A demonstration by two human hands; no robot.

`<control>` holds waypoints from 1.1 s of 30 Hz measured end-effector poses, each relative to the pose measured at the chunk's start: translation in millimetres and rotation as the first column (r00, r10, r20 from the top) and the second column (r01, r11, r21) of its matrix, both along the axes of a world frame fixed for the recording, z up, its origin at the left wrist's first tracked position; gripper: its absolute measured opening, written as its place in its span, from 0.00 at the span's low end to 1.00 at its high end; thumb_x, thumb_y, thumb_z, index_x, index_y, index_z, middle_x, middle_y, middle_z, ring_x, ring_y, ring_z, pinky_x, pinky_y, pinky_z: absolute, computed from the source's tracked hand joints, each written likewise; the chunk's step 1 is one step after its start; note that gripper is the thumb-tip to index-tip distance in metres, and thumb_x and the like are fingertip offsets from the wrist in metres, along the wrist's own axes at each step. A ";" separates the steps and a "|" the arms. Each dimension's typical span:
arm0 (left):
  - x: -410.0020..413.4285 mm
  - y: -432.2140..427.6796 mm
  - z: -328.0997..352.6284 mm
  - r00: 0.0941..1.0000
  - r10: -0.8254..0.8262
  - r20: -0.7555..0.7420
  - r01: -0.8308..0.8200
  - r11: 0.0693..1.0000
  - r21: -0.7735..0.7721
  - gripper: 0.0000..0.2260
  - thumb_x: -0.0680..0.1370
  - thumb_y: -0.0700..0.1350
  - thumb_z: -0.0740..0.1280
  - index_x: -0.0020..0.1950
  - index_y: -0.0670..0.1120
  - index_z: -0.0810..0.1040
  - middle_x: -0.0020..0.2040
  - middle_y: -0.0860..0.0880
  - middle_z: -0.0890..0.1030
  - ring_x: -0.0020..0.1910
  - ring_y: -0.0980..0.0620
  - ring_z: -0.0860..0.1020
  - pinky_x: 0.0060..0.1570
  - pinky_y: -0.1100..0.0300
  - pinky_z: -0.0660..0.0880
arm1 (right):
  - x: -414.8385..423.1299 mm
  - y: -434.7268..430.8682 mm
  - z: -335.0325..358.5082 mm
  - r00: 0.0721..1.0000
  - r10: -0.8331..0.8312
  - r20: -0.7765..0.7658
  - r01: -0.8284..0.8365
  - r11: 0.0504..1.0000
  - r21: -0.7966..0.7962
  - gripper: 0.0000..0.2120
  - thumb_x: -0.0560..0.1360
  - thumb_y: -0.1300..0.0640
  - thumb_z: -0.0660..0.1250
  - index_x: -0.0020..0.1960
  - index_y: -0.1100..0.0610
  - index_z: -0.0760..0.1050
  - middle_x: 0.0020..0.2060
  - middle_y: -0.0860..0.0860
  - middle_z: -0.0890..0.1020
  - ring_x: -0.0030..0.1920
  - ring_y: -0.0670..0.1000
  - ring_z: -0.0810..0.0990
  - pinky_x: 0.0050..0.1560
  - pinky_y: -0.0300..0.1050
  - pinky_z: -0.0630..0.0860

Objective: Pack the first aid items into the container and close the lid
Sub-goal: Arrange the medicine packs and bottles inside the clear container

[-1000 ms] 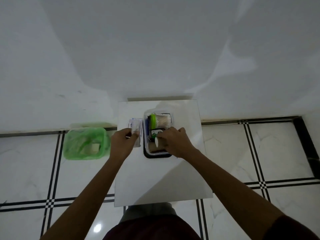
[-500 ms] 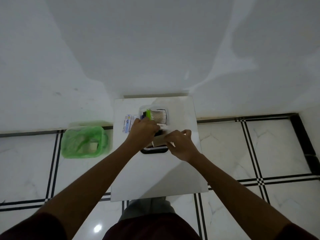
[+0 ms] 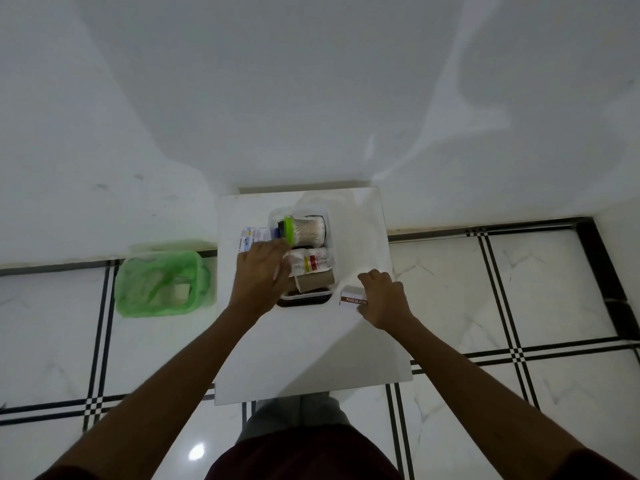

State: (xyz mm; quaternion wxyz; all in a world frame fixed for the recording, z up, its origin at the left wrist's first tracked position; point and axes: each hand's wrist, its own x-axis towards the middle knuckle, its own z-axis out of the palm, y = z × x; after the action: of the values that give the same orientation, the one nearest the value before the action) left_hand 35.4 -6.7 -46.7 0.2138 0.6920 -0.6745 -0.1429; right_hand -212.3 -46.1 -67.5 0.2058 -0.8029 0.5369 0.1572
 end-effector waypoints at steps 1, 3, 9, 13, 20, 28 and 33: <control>7.5 -1.9 -1.3 0.993 0.110 -0.038 -0.110 0.994 0.008 0.14 0.77 0.46 0.60 0.59 0.44 0.77 0.59 0.44 0.80 0.56 0.42 0.75 0.52 0.48 0.71 | -0.6 0.2 -4.3 0.998 0.016 -0.054 -0.015 0.999 0.033 0.25 0.72 0.53 0.69 0.65 0.57 0.66 0.60 0.55 0.74 0.58 0.56 0.73 0.55 0.52 0.72; 24.7 -6.8 -7.4 0.959 0.266 -0.092 -0.260 0.963 0.073 0.14 0.74 0.41 0.63 0.58 0.41 0.77 0.56 0.40 0.80 0.54 0.38 0.75 0.52 0.48 0.72 | -2.2 1.2 -12.7 0.997 0.014 -0.075 -0.008 0.997 0.083 0.23 0.72 0.54 0.68 0.64 0.56 0.66 0.58 0.55 0.74 0.57 0.55 0.73 0.55 0.50 0.74; 72.6 -29.7 -32.7 0.867 0.476 -0.148 -0.405 0.846 0.348 0.19 0.73 0.39 0.69 0.63 0.36 0.73 0.60 0.35 0.76 0.60 0.37 0.73 0.62 0.49 0.67 | 2.2 -7.7 -19.2 0.997 -0.063 0.051 0.059 0.996 0.071 0.16 0.72 0.58 0.67 0.60 0.57 0.73 0.51 0.55 0.78 0.52 0.56 0.76 0.50 0.48 0.75; 78.2 -48.0 -43.7 0.791 0.588 -0.167 -0.465 0.756 0.460 0.26 0.70 0.45 0.74 0.63 0.35 0.72 0.57 0.35 0.77 0.57 0.38 0.75 0.57 0.49 0.72 | 1.1 -24.9 -6.6 0.938 -0.281 0.202 0.271 0.959 0.077 0.10 0.67 0.57 0.71 0.47 0.58 0.77 0.39 0.54 0.78 0.40 0.55 0.78 0.37 0.43 0.73; 71.6 -61.7 -59.7 0.829 0.554 -0.076 -0.452 0.744 0.491 0.27 0.64 0.49 0.78 0.53 0.34 0.72 0.51 0.36 0.76 0.51 0.39 0.75 0.48 0.48 0.73 | 26.1 -50.3 38.1 0.721 -0.547 0.425 0.523 0.832 0.184 0.17 0.64 0.52 0.78 0.48 0.59 0.78 0.40 0.50 0.80 0.39 0.48 0.79 0.35 0.31 0.69; 80.7 -59.2 -64.1 0.738 0.664 -0.120 -0.504 0.661 0.557 0.15 0.68 0.41 0.74 0.29 0.43 0.69 0.31 0.44 0.74 0.32 0.48 0.72 0.34 0.59 0.67 | 85.8 -52.3 66.3 0.665 -0.561 0.493 0.505 0.824 0.258 0.16 0.65 0.50 0.78 0.44 0.56 0.76 0.34 0.44 0.77 0.33 0.41 0.77 0.30 0.27 0.70; 79.0 -62.6 -77.8 0.712 0.698 -0.081 -0.551 0.626 0.551 0.29 0.58 0.61 0.77 0.37 0.36 0.76 0.35 0.41 0.78 0.34 0.44 0.78 0.33 0.52 0.76 | 117.5 -32.3 59.4 0.699 -0.495 0.516 0.403 0.869 0.288 0.15 0.65 0.54 0.78 0.47 0.57 0.77 0.31 0.40 0.75 0.30 0.39 0.75 0.28 0.26 0.71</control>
State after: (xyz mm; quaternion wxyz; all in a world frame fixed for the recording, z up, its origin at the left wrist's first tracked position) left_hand 114.5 -69.2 -124.4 0.1635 0.8858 -0.2905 -0.3229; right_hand -94.7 -78.4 -8.2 0.4505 -0.6380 0.6154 -0.1065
